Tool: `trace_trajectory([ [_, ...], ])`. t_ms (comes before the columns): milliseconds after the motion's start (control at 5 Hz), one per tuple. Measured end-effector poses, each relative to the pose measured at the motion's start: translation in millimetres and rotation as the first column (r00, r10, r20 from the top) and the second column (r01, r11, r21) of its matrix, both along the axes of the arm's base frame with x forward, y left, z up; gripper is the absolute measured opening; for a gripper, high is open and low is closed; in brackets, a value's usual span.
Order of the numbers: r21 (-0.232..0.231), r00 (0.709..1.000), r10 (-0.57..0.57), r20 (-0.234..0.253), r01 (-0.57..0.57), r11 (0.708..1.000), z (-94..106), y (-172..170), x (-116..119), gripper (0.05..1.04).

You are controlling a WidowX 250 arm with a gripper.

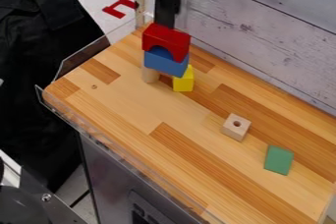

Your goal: Put the red arch on top of the blue block

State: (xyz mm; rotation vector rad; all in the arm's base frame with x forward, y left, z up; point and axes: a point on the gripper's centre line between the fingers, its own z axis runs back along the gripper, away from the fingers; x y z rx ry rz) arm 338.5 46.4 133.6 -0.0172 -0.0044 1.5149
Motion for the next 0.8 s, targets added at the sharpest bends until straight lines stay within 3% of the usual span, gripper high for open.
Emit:
trace_trajectory([
  [200, 0.039, 0.964, -0.257, -0.065, 0.260, 0.965, -4.9, -33.3, -26.0, 0.999],
  [400, 0.042, 0.866, -0.490, -0.104, 0.496, 0.867, -9.8, -59.3, -46.1, 0.999],
  [600, 0.019, 0.726, -0.687, -0.031, 0.688, 0.726, -22.8, -79.4, -57.5, 0.999],
  [800, 0.013, 0.524, -0.848, 0.078, 0.850, 0.526, -28.7, -93.6, -58.6, 0.999],
])
